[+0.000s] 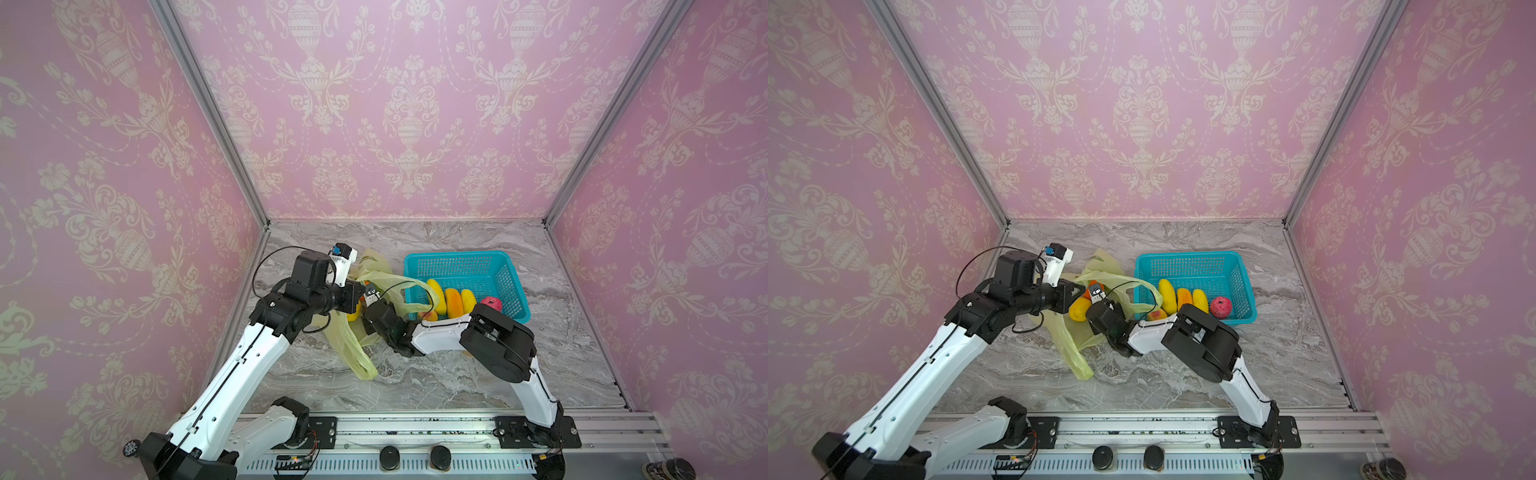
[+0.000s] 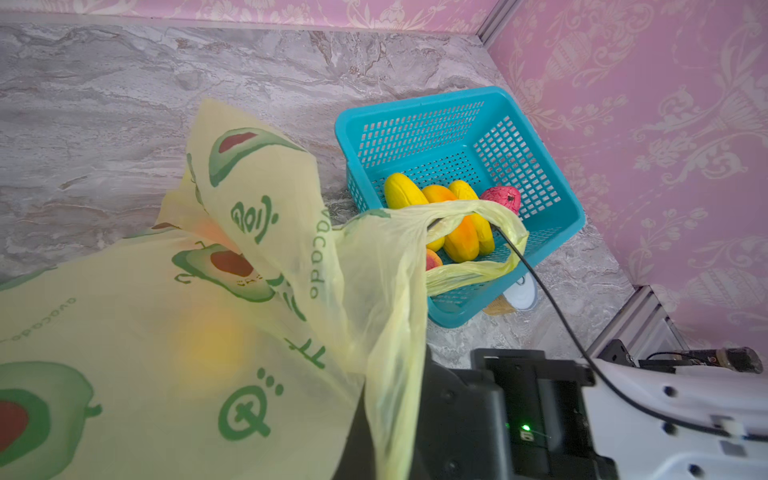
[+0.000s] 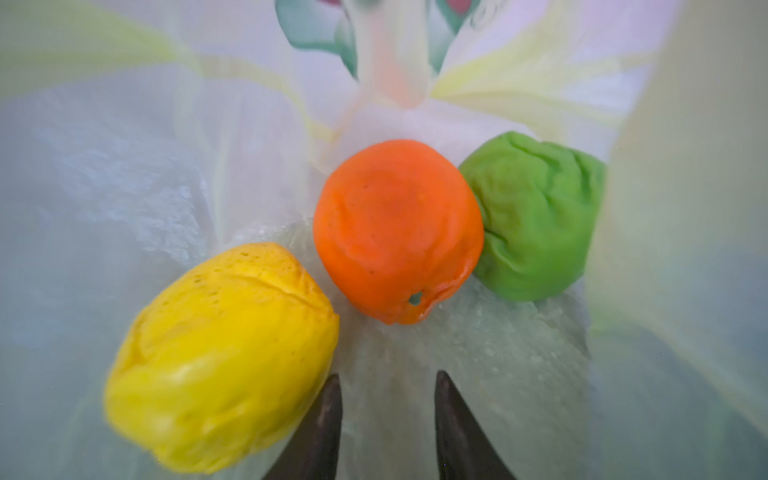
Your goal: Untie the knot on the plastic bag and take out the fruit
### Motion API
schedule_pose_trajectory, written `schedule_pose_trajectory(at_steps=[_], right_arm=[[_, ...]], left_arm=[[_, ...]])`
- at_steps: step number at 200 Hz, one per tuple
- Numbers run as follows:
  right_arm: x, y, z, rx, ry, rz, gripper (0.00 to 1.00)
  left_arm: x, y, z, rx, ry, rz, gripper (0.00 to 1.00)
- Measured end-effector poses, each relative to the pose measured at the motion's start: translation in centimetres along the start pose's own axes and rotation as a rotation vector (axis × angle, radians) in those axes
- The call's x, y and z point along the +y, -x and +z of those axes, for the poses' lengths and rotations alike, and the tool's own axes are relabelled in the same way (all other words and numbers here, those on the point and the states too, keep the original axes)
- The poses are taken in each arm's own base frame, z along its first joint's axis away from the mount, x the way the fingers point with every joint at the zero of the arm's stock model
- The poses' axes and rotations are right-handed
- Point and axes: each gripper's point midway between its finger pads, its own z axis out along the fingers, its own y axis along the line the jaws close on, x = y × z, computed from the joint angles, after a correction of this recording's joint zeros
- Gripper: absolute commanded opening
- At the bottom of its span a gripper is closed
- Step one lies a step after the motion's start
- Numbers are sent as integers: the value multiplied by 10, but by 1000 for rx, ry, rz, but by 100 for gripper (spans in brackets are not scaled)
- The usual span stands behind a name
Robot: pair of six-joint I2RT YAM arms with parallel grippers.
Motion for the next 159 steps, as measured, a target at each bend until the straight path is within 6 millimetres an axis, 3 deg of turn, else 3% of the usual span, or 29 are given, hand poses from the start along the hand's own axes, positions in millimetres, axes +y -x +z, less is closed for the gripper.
schedule_pose_trajectory(at_steps=[37,111,130,159], right_arm=[[19,14,-50,-60,92,10,26],[29,-14,-101,-59,186,-16,23],[29,-11,-107,-78,198,-10,32],[33,-1,-97,-97,163,-18,72]], left_arm=[[10,-2,1,7,52,-5,0],[15,-2,2,7,81,-6,0],[15,-2,2,7,81,-7,0],[14,-2,2,7,77,-7,0]])
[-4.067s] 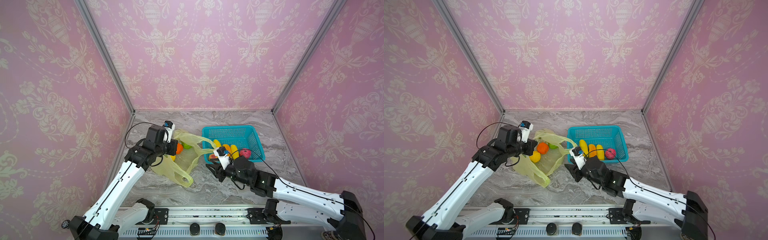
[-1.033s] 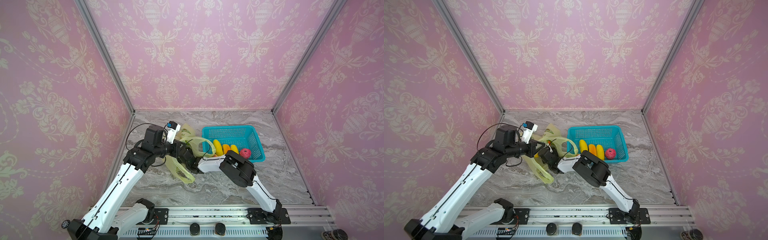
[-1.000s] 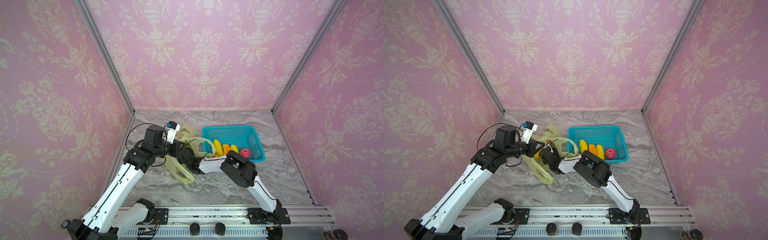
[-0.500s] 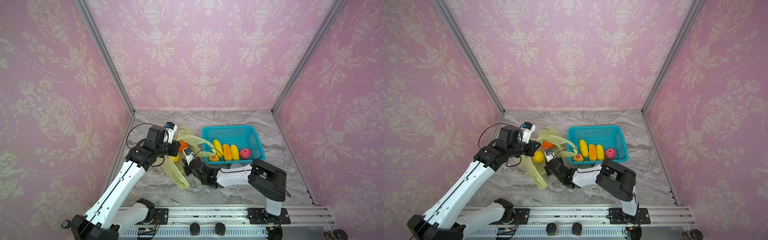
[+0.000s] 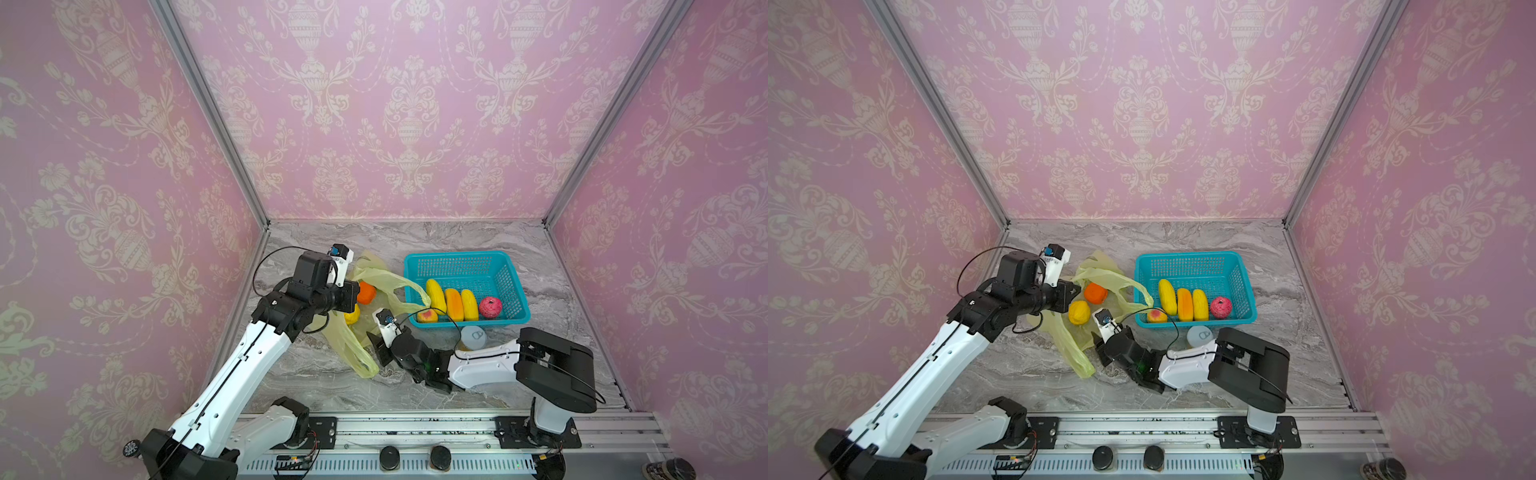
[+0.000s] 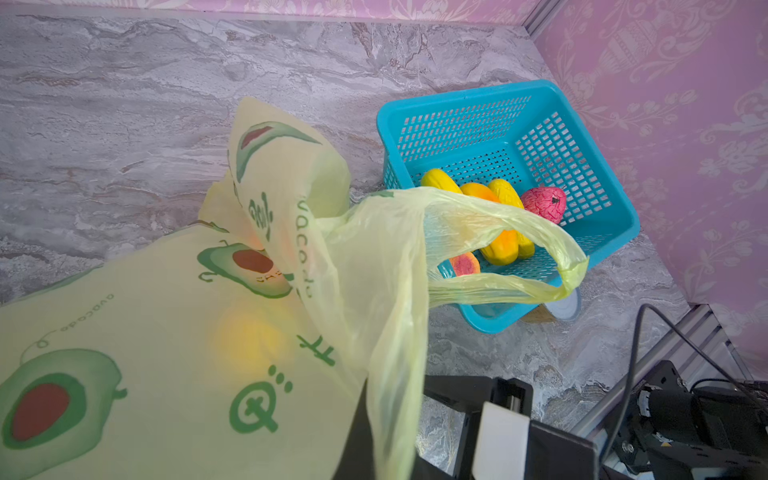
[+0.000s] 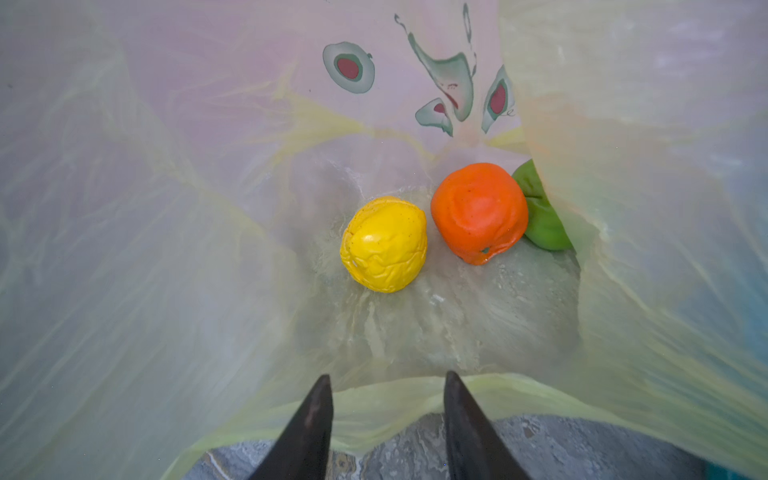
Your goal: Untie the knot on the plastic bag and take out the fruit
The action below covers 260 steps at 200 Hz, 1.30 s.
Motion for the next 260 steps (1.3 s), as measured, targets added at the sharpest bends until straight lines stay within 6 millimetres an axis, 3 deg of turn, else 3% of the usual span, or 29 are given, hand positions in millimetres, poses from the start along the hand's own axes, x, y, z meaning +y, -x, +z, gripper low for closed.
schedule_pose_trajectory(at_steps=[37,68,101,131,148,177,230,260], right_arm=[[17,18,53,-7,-77,-30,91],[19,13,92,31,-130,-23,100],[6,-7,120,103,-196,-18,96],[-2,-31,130,166,-222,-13,77],[-2,-39,129,195,-219,-24,67],[-4,-35,116,197,-206,-13,53],[-6,9,55,114,-153,25,39],[-6,15,17,73,-112,39,35]], left_arm=[[-2,0,0,1,-9,0,0],[-5,-1,0,6,-30,0,0],[-8,-2,0,10,-48,0,0],[-9,-2,0,10,-52,0,0],[-9,-2,-1,10,-52,0,0],[-9,-2,-1,10,-51,0,0],[-5,-1,0,6,-30,0,0],[-4,-1,0,4,-25,0,0]])
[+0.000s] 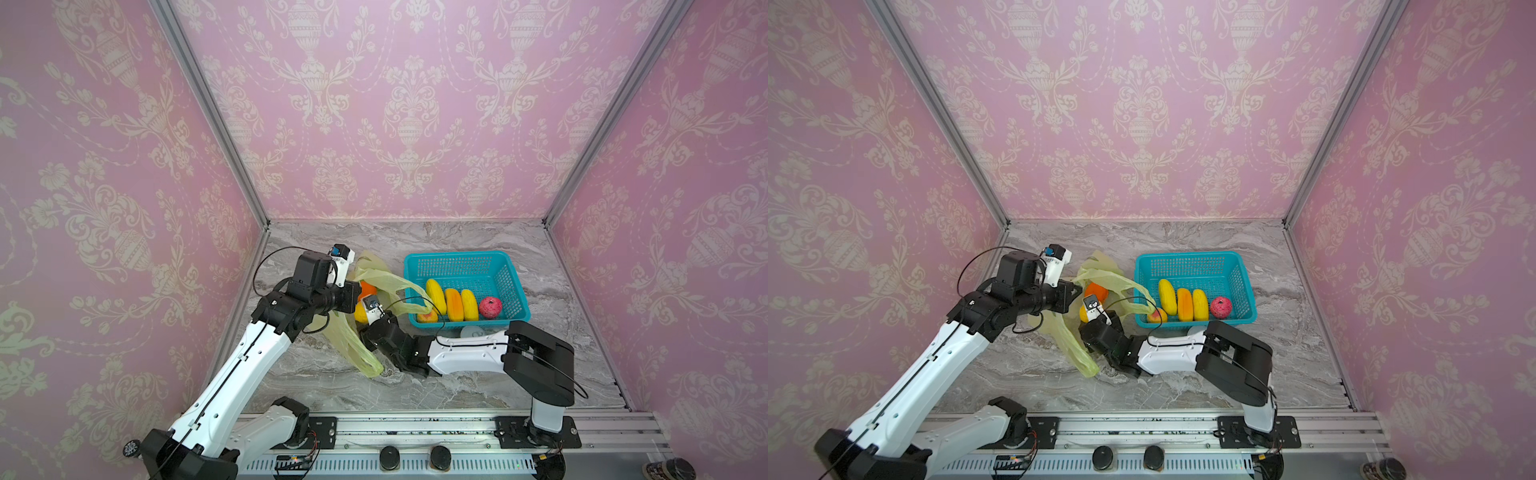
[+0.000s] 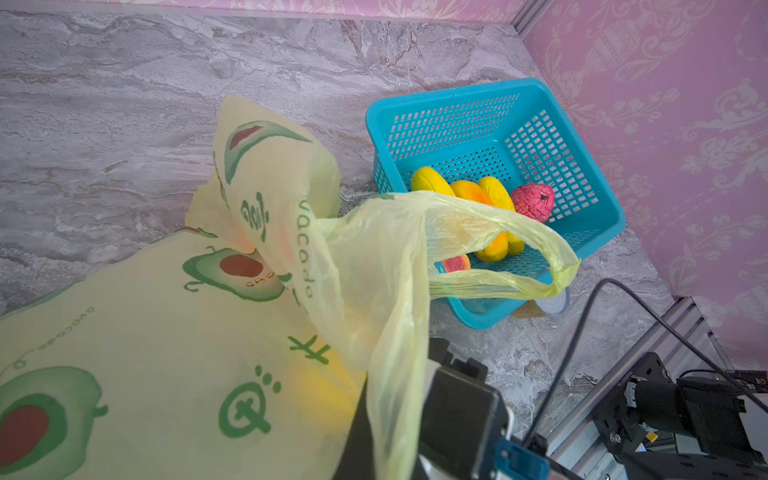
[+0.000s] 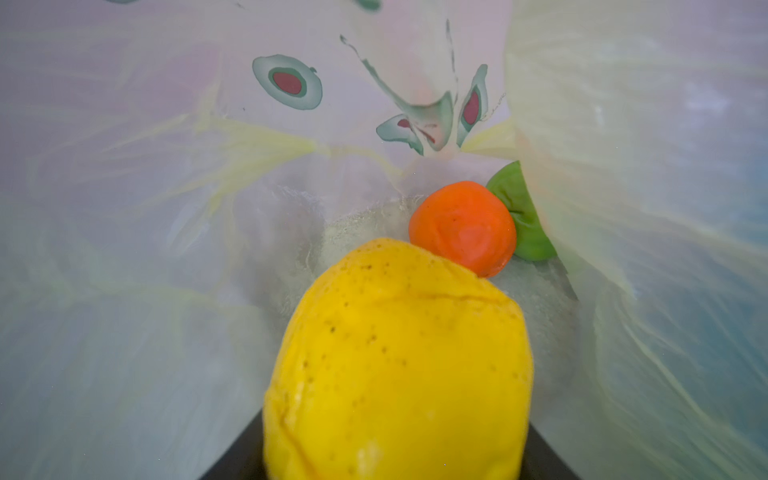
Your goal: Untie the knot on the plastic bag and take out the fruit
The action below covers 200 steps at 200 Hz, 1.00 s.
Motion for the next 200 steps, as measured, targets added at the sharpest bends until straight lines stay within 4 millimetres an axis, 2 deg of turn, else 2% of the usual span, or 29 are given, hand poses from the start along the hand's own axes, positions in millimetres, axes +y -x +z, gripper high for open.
schedule_pose_trajectory(at_steps=[31,53,79,105,131,163,186,200], right_arm=[[-11,-7,-18,-12,17,12,34],[-8,-9,-15,-11,24,12,27],[-1,-9,-7,-4,32,10,28],[-2,-6,-12,-12,42,16,29],[-22,5,-45,-50,35,21,30],[-59,42,-102,-184,2,50,31],[-93,64,-137,-277,-47,93,31],[-124,71,-149,-308,-106,128,31]], left_arm=[[0,0,0,0,2,0,0],[0,0,0,0,2,0,0],[0,0,0,0,2,0,0],[1,0,0,0,3,0,0],[1,0,0,0,3,0,0],[1,0,0,0,3,0,0],[1,0,0,0,3,0,0],[1,0,0,-1,4,0,0]])
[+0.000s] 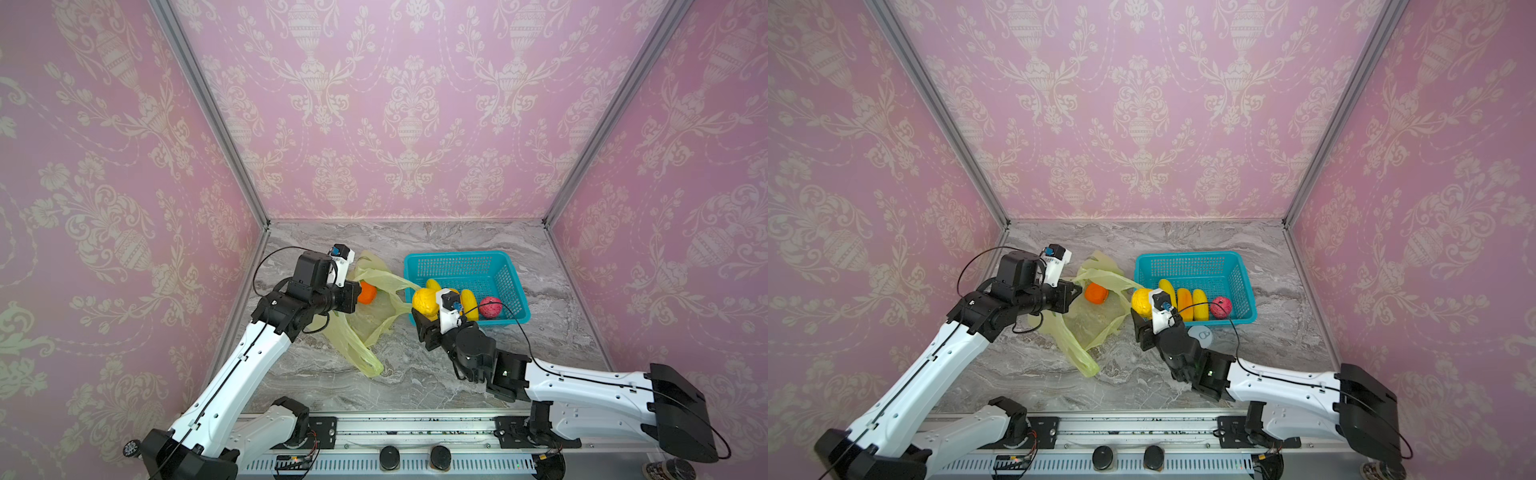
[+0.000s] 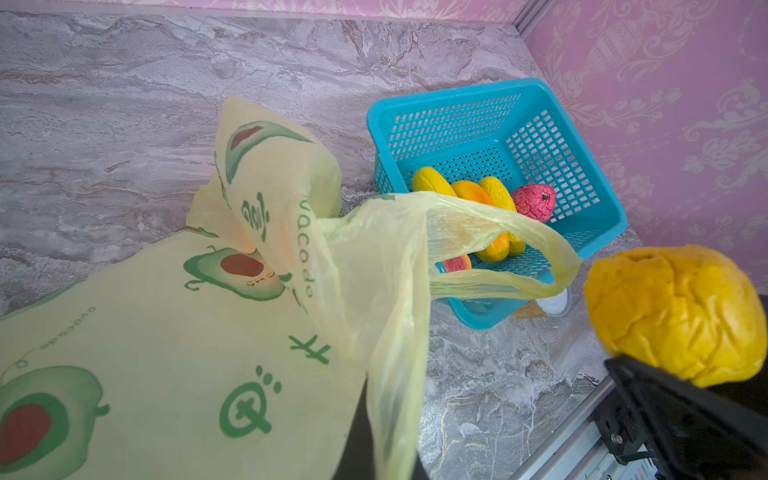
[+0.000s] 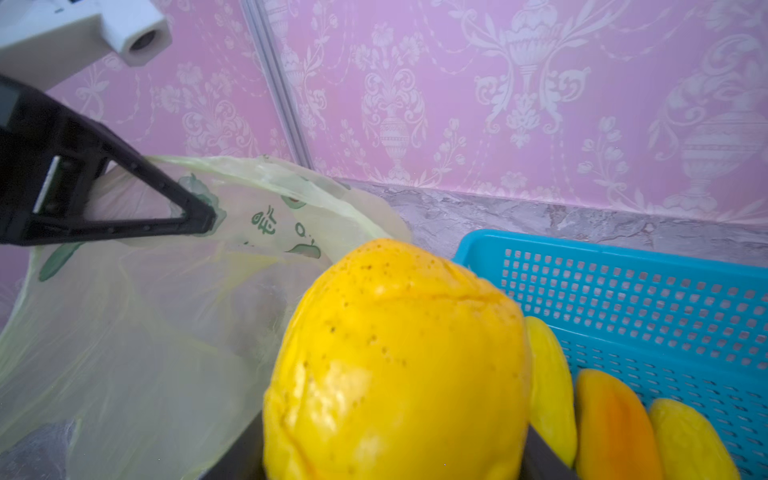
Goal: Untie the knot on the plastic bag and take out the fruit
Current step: 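Lift the yellow wrinkled fruit out of the bag over the basket, then open the right gripper to release the yellow fruit into the basket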
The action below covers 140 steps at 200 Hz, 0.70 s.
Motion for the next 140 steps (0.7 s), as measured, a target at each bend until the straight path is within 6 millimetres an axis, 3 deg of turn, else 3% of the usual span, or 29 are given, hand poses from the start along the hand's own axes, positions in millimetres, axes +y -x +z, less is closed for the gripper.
schedule_pose_trajectory(at_steps=[17,38,64,107,140], right_arm=[[-48,6,-2,-13,-109,39,31],[-103,-3,-2,24,-250,69,31],[-147,-27,2,123,-369,93,31],[-189,-93,12,366,-478,111,32],[-195,-102,30,428,-490,129,33]], left_arm=[[0,0,0,-1,2,0,0],[0,0,0,-1,3,0,0],[0,0,0,-1,3,0,0],[0,0,0,-1,3,0,0],[0,0,0,-1,3,0,0]])
